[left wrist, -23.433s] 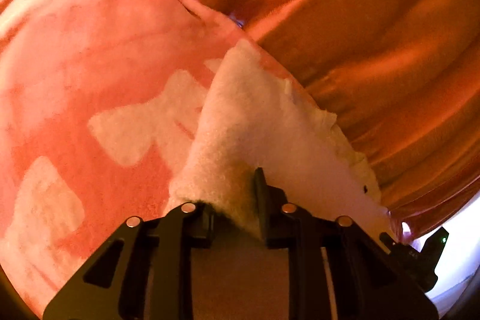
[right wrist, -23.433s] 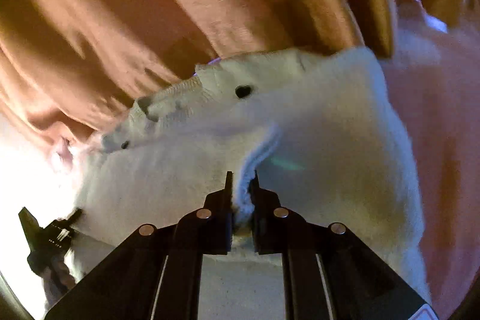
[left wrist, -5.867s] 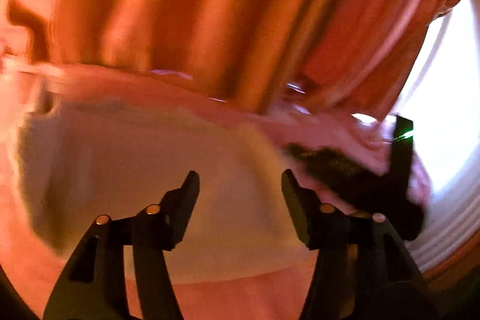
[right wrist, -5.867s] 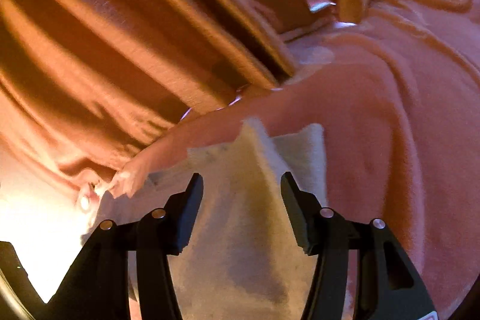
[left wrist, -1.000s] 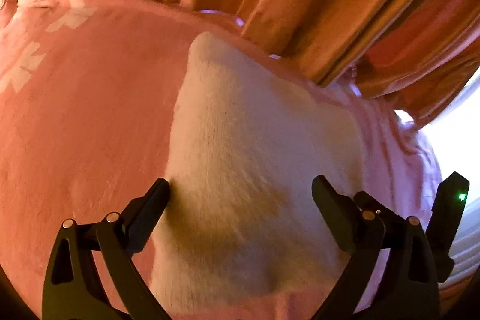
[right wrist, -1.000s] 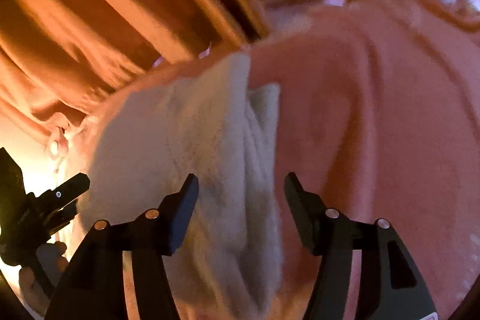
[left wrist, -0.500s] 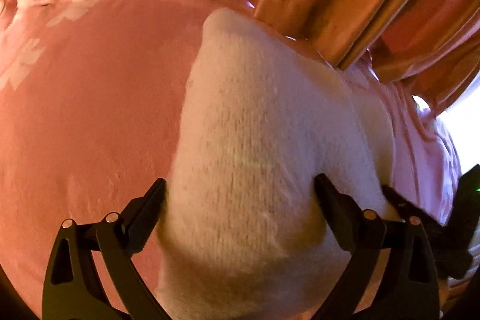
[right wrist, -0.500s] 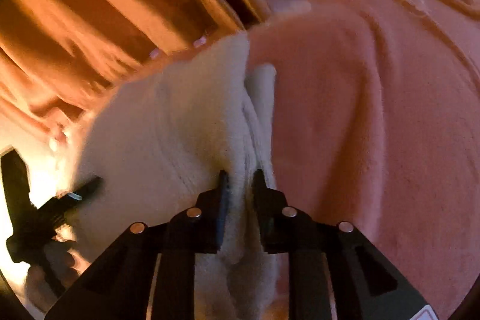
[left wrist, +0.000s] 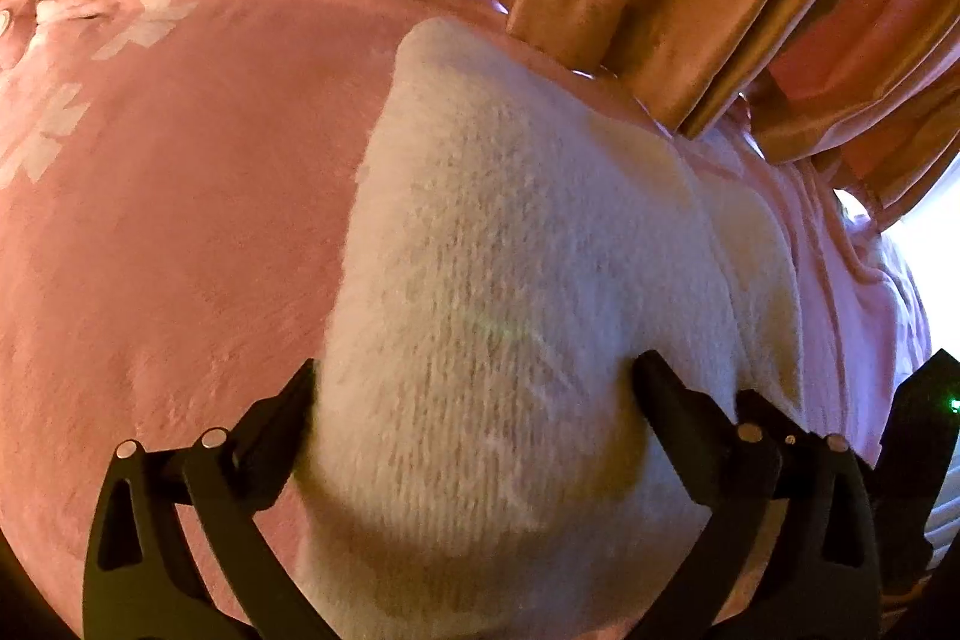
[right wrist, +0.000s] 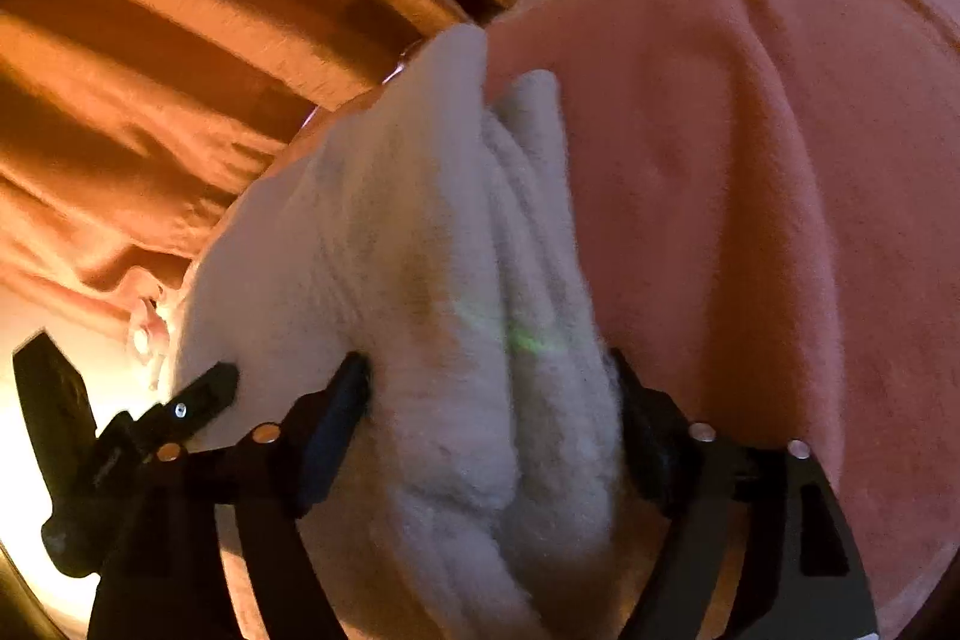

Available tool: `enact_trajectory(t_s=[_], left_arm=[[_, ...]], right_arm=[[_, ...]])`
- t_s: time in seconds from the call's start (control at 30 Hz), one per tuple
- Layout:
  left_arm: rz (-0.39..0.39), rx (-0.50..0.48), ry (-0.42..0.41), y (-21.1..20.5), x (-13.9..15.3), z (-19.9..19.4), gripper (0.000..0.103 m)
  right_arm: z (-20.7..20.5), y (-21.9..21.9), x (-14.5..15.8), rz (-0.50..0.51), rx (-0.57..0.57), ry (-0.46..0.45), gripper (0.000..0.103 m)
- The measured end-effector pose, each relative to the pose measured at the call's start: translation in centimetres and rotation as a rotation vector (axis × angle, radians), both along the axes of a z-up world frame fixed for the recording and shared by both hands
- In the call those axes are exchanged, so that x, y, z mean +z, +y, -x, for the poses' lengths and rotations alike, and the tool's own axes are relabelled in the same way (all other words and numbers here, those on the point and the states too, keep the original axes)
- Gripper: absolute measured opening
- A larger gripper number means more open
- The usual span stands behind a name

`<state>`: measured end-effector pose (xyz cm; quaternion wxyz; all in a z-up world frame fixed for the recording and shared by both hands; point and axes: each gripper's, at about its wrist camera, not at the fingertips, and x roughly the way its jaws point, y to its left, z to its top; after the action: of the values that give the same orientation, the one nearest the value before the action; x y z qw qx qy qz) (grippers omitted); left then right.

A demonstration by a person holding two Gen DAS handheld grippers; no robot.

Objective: Fold small clothes

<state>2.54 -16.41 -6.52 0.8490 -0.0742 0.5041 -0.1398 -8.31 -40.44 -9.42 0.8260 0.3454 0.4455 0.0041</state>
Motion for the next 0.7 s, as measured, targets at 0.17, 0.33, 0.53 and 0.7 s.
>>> enact_trajectory(t_s=[0.17, 0.33, 0.53, 0.7], left_arm=[[0.042, 0.003, 0.042, -0.1, -0.8, -1.2, 0.098], [0.061, 0.009, 0.057, -0.1, -1.4, -1.5, 0.098], [0.123, -0.049, 0.104, 1.0, -2.1, -0.9, 0.098], [0.22, -0.128, 0.158, 2.2, -3.0, -0.4, 0.098]], right_arm=[[-0.7, 0.8, 0.0, 0.027, 0.014, -0.012, 0.087], [-1.3, 0.7, -0.1, 0.029, 0.029, -0.032, 0.088], [-1.0, 0.7, -0.2, 0.033, 0.04, -0.055, 0.089], [-1.0, 0.7, -0.4, 0.002, 0.04, -0.074, 0.09]])
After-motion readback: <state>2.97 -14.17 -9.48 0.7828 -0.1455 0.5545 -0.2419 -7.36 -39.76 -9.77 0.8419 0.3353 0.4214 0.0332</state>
